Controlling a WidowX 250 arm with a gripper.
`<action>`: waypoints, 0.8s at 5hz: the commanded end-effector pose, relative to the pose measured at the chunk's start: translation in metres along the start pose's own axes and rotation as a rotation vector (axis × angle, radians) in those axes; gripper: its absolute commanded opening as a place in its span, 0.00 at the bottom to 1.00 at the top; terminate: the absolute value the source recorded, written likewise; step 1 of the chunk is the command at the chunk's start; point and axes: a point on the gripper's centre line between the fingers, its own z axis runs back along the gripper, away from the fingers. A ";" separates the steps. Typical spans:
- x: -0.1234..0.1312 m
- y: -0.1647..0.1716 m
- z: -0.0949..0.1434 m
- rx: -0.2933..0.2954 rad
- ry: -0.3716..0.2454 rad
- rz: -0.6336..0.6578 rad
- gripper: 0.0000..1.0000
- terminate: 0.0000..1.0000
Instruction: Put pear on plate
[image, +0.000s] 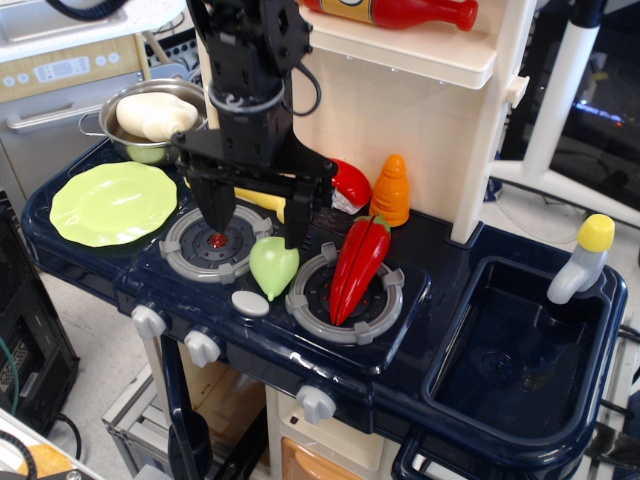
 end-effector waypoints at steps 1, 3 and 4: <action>0.002 -0.005 -0.018 -0.037 -0.043 -0.002 1.00 0.00; -0.002 -0.007 -0.037 -0.051 -0.042 0.046 0.00 0.00; 0.000 -0.004 -0.020 0.006 -0.026 0.061 0.00 0.00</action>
